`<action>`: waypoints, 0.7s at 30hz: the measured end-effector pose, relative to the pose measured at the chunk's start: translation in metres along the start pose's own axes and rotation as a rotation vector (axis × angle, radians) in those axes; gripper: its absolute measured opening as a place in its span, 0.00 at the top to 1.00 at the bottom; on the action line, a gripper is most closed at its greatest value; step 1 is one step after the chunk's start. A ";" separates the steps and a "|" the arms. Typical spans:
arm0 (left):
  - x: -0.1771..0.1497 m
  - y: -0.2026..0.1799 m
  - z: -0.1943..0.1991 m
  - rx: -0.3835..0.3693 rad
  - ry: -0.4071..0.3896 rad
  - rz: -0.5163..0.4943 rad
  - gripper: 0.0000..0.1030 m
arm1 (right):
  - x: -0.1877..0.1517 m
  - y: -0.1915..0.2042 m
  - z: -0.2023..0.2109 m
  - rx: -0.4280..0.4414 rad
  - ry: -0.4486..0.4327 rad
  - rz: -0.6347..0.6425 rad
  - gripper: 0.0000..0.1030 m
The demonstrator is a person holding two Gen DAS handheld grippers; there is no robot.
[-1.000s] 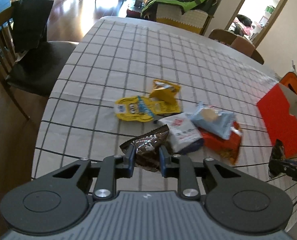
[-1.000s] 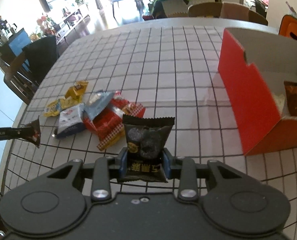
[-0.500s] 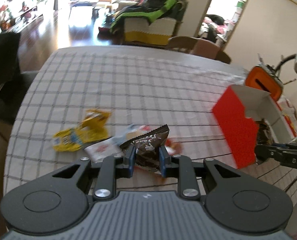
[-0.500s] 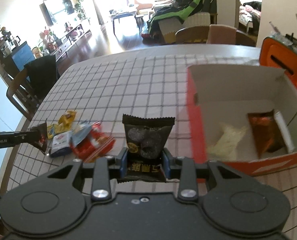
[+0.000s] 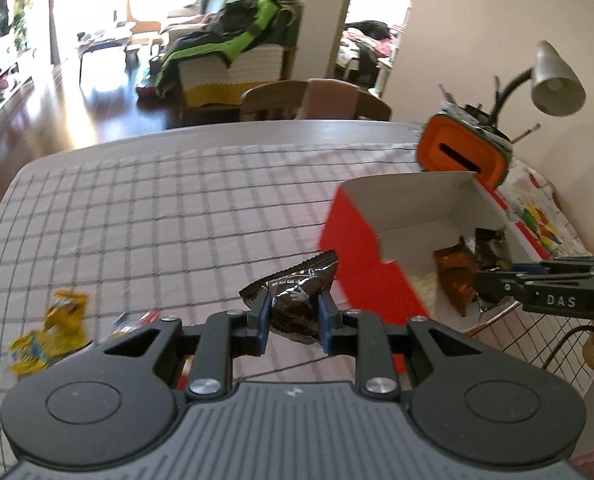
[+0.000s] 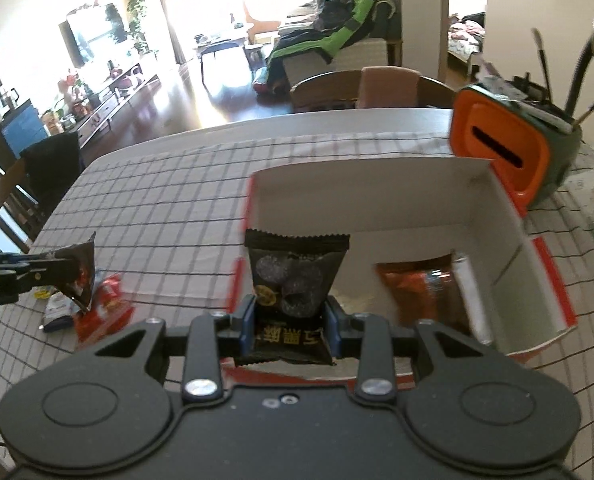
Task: Organize snacks
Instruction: 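Carry the black bag and chocolate wrapper over the red box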
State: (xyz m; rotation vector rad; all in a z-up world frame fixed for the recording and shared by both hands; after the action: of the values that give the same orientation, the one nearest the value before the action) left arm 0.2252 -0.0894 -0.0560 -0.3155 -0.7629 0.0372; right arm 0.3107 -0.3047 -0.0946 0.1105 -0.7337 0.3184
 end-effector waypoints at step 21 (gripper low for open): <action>0.028 -0.106 -0.120 -0.036 0.142 -0.179 0.77 | 0.019 -0.098 -0.055 -0.082 0.068 0.009 0.67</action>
State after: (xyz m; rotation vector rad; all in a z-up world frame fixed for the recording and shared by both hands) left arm 0.3186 -0.2186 -0.0875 -0.2803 -0.6489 -0.1662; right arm 0.3907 -0.3813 -0.1211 0.0183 -0.6789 0.2985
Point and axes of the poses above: each gripper's, at about its wrist camera, not at the fingertips, and z roughly against the way its jaws point, y to its left, x to its top, the point moved 5 cm from there along -z, roughly the way its jaws point, and after that the axes turned 11 degrees about -x, right-handed, at the moved point
